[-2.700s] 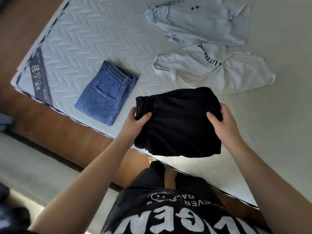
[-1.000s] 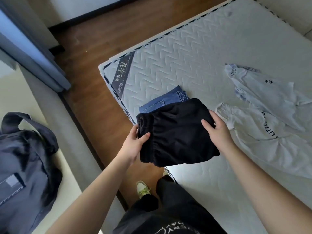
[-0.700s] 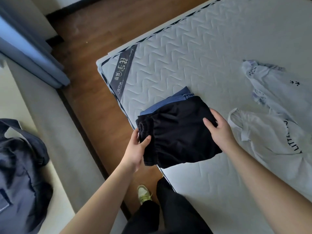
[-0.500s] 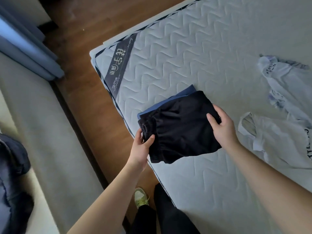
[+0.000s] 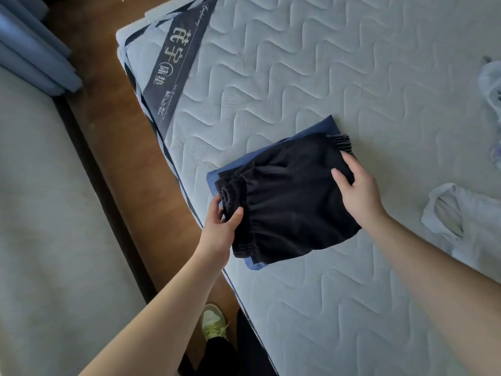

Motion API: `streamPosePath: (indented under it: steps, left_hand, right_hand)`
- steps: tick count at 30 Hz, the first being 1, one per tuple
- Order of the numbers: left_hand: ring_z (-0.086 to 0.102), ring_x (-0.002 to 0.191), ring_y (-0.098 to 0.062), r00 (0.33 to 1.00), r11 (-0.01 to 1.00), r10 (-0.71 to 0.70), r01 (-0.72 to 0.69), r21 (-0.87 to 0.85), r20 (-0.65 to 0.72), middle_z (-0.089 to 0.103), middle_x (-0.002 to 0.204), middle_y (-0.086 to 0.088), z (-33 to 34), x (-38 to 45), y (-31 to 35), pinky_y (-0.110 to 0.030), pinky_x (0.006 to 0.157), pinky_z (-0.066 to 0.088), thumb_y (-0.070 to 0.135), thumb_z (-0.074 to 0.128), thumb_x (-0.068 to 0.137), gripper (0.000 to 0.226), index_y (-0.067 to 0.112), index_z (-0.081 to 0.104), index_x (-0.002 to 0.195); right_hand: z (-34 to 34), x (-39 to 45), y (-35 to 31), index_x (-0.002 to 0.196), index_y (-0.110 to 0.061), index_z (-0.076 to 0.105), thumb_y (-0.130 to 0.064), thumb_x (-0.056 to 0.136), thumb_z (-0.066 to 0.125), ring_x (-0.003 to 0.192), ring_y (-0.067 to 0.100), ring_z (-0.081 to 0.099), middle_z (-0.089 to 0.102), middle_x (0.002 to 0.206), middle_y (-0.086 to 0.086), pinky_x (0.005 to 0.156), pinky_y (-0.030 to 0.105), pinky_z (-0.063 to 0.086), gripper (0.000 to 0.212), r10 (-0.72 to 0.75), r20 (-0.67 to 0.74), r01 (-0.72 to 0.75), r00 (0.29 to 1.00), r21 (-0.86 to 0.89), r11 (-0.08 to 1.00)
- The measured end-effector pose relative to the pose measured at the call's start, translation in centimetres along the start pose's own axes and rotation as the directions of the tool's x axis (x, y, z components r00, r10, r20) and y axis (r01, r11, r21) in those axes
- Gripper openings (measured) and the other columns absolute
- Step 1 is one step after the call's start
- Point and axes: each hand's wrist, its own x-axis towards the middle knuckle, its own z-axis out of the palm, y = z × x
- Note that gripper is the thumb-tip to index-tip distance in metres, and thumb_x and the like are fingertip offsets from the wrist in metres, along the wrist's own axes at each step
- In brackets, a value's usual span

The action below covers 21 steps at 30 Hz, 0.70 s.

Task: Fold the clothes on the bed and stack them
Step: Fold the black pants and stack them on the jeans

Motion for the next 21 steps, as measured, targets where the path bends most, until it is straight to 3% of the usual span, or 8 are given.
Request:
streamPosePath:
  steps: [3,6,9,11,13,15,18,21]
  left_hand:
    - [0.064,0.106,-0.014,0.997,0.976,0.028,-0.011,0.217,-0.075,0.061,0.123,0.007,0.4,0.0,0.4,-0.037,0.084,0.058,0.027,0.071,0.089,0.061,0.041,0.039,0.139]
    - [0.053,0.115,-0.011,0.937,0.79,0.294,-0.128,0.6,-0.187,0.05,0.127,0.006,1.4,-0.6,1.0,-0.032,0.092,0.048,0.033,0.071,0.085,0.076,0.036,0.026,0.147]
    - [0.039,0.133,-0.022,0.717,0.339,0.695,-0.39,0.856,0.052,0.042,0.142,-0.007,2.3,-1.3,1.9,-0.039,0.111,0.034,0.026,0.065,0.088,0.07,0.016,0.031,0.148]
    - [0.036,0.139,-0.027,0.564,-0.053,0.734,-0.507,0.86,0.378,0.043,0.146,-0.01,3.0,-0.8,2.3,-0.045,0.114,0.03,0.019,0.058,0.091,0.059,0.011,0.039,0.146]
    - [0.03,0.144,-0.027,0.496,-0.316,0.648,-0.515,0.796,0.578,0.039,0.151,-0.009,3.8,0.3,2.2,-0.047,0.118,0.024,0.016,0.051,0.094,0.055,0.009,0.038,0.148]
    - [0.022,0.148,-0.025,0.562,-0.428,0.556,-0.438,0.791,0.612,0.029,0.158,-0.008,4.2,1.5,1.6,-0.045,0.121,0.017,0.026,0.043,0.101,0.056,0.009,0.029,0.152]
    - [0.002,0.151,-0.022,0.717,-0.479,0.464,-0.29,0.828,0.52,0.007,0.164,-0.009,3.8,3.2,0.0,-0.042,0.123,0.003,0.047,0.02,0.104,0.066,0.007,0.009,0.155]
    - [-0.002,0.151,-0.023,0.747,-0.51,0.458,-0.223,0.831,0.482,0.003,0.164,-0.012,3.4,4.2,-1.6,-0.044,0.122,0.0,0.055,0.013,0.101,0.073,0.005,0.006,0.155]
  right_hand:
    - [0.4,0.8,0.3,0.143,-0.016,0.044,-0.027,0.098,0.054,0.128,0.02,0.049,0.054,0.14,0.001,0.107,0.029,0.036,0.047,0.008,0.041,-0.003,0.999,-0.123,0.992]
    - [0.9,0.8,-0.6,0.143,-0.013,0.042,-0.026,0.097,0.055,0.125,0.028,0.05,0.053,0.138,0.008,0.104,0.036,0.038,0.05,-0.02,-0.04,0.01,0.999,-0.245,0.97]
    - [1.6,-0.1,-2.0,0.144,-0.012,0.041,-0.024,0.095,0.053,0.126,0.03,0.048,0.051,0.139,0.011,0.102,0.043,0.037,0.052,-0.192,-0.165,0.109,0.968,-0.411,0.905]
    - [2.6,-1.2,-2.7,0.146,-0.012,0.039,-0.027,0.098,0.048,0.136,0.026,0.04,0.044,0.147,0.008,0.109,0.042,0.033,0.052,-0.355,-0.103,0.263,0.929,-0.49,0.831]
    - [4.0,-2.1,-2.7,0.149,-0.011,0.035,-0.028,0.101,0.043,0.144,0.023,0.029,0.034,0.155,0.005,0.116,0.042,0.025,0.051,-0.484,0.015,0.416,0.875,-0.534,0.736]
    - [5.5,-2.4,-2.6,0.151,-0.012,0.03,-0.028,0.102,0.039,0.148,0.021,0.021,0.026,0.159,0.003,0.12,0.042,0.018,0.052,-0.517,0.127,0.492,0.846,-0.559,0.667]
    - [7.2,-1.8,-2.0,0.154,-0.015,0.023,-0.031,0.103,0.034,0.149,0.017,0.013,0.018,0.162,0.0,0.122,0.041,0.011,0.054,-0.469,0.241,0.504,0.85,-0.629,0.591]
    - [8.3,-1.2,-1.1,0.155,-0.016,0.02,-0.04,0.103,0.028,0.15,0.017,0.011,0.014,0.163,0.0,0.122,0.04,0.01,0.058,-0.434,0.319,0.522,0.842,-0.683,0.511]
